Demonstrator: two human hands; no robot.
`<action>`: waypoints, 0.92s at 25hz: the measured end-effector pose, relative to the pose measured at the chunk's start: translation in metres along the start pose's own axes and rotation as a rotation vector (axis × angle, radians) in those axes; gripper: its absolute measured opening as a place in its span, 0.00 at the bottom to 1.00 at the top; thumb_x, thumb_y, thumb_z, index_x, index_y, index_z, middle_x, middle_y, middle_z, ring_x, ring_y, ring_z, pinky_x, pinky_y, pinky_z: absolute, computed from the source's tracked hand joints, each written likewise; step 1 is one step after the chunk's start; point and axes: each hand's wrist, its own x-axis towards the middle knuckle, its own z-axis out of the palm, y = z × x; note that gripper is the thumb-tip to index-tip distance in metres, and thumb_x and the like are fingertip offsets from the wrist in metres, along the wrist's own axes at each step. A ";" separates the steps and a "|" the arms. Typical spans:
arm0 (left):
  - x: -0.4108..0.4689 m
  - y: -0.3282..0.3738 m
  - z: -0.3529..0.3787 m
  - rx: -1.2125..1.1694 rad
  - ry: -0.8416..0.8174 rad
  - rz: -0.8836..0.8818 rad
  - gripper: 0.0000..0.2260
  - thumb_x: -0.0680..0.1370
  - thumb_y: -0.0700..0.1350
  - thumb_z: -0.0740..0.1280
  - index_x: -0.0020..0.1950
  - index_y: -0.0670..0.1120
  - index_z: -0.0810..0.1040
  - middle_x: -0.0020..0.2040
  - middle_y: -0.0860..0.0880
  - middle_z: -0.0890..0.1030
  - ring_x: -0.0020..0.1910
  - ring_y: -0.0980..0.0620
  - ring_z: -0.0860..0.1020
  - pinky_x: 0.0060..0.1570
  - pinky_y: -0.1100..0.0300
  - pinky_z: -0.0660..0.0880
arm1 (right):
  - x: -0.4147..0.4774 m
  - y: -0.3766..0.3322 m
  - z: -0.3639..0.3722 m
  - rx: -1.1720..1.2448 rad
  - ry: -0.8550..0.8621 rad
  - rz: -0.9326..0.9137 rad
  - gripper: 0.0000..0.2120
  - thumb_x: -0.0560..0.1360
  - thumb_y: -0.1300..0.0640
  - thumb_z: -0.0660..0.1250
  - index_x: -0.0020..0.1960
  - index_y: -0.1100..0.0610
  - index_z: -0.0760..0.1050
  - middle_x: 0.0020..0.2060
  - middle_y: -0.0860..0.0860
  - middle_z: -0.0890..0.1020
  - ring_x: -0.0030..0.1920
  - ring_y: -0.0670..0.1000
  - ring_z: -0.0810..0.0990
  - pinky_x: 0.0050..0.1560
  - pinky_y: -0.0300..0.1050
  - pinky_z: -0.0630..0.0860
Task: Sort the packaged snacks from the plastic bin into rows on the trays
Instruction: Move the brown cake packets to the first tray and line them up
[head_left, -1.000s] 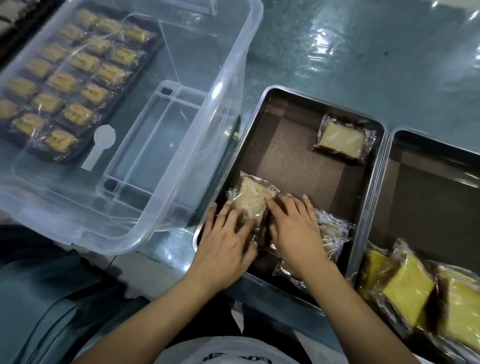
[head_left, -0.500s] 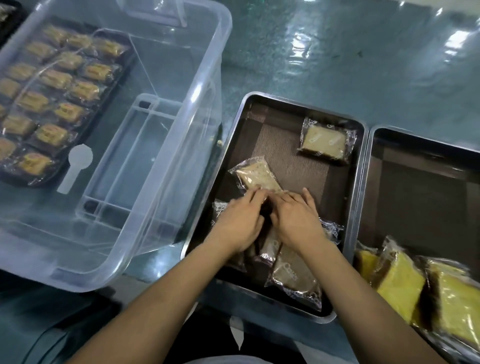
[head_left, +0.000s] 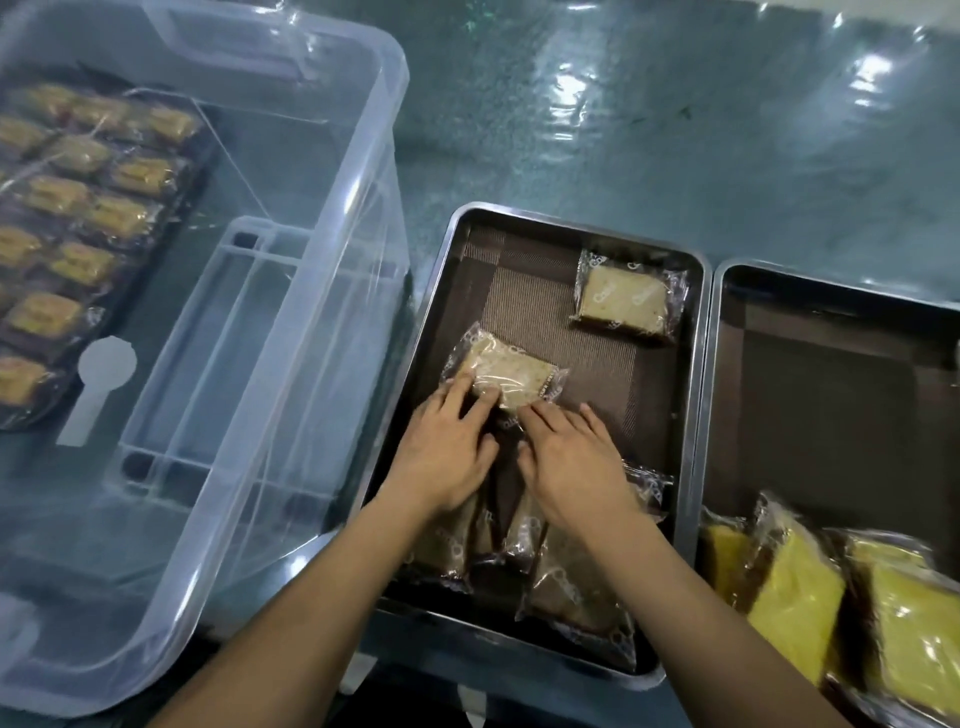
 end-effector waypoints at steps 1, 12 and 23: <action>-0.001 -0.001 0.003 -0.063 0.028 -0.006 0.28 0.83 0.53 0.57 0.81 0.52 0.53 0.82 0.49 0.50 0.80 0.48 0.50 0.79 0.49 0.49 | 0.001 0.001 0.001 -0.008 -0.013 0.013 0.27 0.83 0.46 0.51 0.80 0.52 0.58 0.79 0.49 0.63 0.78 0.50 0.61 0.80 0.54 0.45; 0.054 -0.004 0.001 -0.102 0.134 -0.021 0.28 0.84 0.52 0.56 0.82 0.48 0.50 0.83 0.48 0.44 0.81 0.51 0.45 0.79 0.55 0.45 | 0.065 0.018 -0.008 -0.139 0.012 0.010 0.31 0.83 0.46 0.44 0.82 0.56 0.45 0.82 0.53 0.49 0.81 0.52 0.44 0.78 0.59 0.34; 0.118 -0.001 -0.029 -0.158 0.161 -0.053 0.28 0.83 0.48 0.58 0.81 0.46 0.53 0.82 0.44 0.49 0.81 0.46 0.47 0.79 0.52 0.47 | 0.122 0.027 -0.024 -0.179 0.035 0.019 0.32 0.83 0.46 0.48 0.82 0.57 0.44 0.82 0.54 0.50 0.81 0.53 0.45 0.78 0.59 0.35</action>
